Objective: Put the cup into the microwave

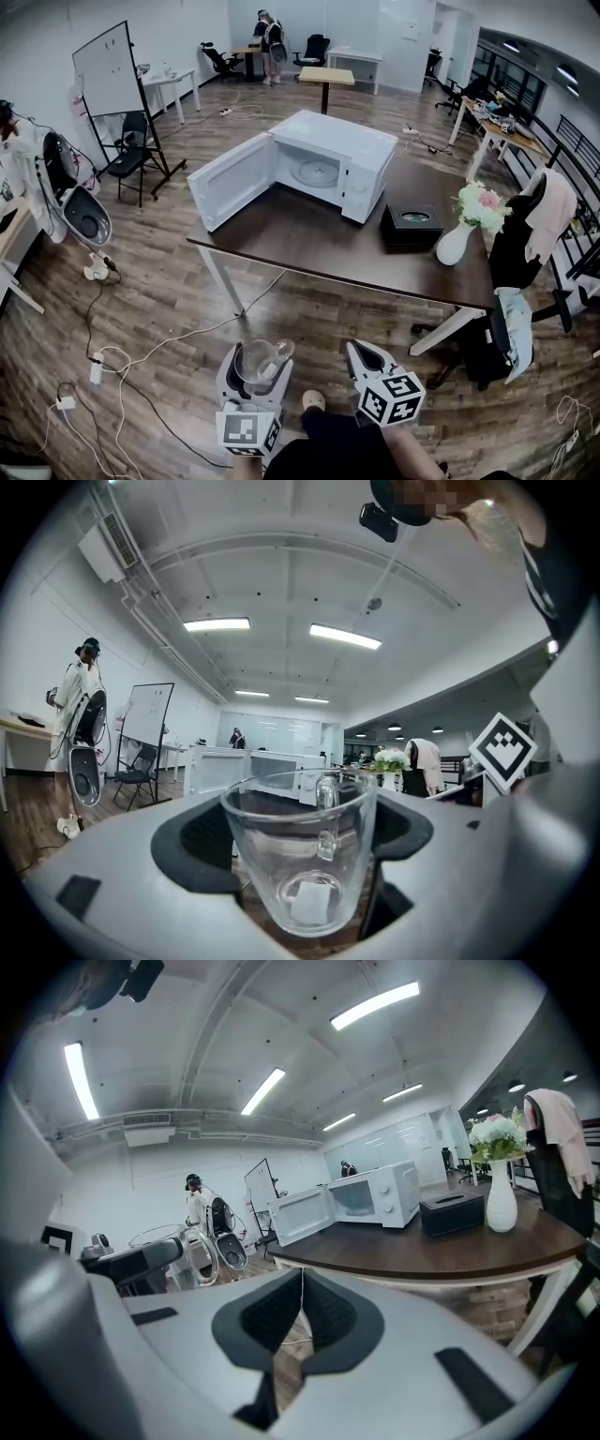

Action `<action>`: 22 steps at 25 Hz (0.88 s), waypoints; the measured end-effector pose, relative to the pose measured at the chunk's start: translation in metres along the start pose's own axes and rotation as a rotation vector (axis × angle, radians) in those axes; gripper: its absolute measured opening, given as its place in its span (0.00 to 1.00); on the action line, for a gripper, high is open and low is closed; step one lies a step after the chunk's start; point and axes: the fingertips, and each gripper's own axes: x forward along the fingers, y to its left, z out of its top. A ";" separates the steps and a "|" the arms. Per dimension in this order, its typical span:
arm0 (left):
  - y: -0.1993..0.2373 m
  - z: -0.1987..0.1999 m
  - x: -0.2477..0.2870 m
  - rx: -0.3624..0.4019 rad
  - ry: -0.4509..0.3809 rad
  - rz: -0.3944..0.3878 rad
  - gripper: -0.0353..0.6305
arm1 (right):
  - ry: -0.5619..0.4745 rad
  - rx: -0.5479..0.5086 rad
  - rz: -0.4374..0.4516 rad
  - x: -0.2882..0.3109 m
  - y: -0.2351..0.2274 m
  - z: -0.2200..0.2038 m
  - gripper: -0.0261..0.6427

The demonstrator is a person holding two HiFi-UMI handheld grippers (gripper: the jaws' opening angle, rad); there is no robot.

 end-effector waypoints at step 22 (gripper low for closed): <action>0.066 0.014 0.145 -0.008 -0.025 0.088 0.65 | 0.030 0.003 0.077 0.154 -0.059 0.060 0.03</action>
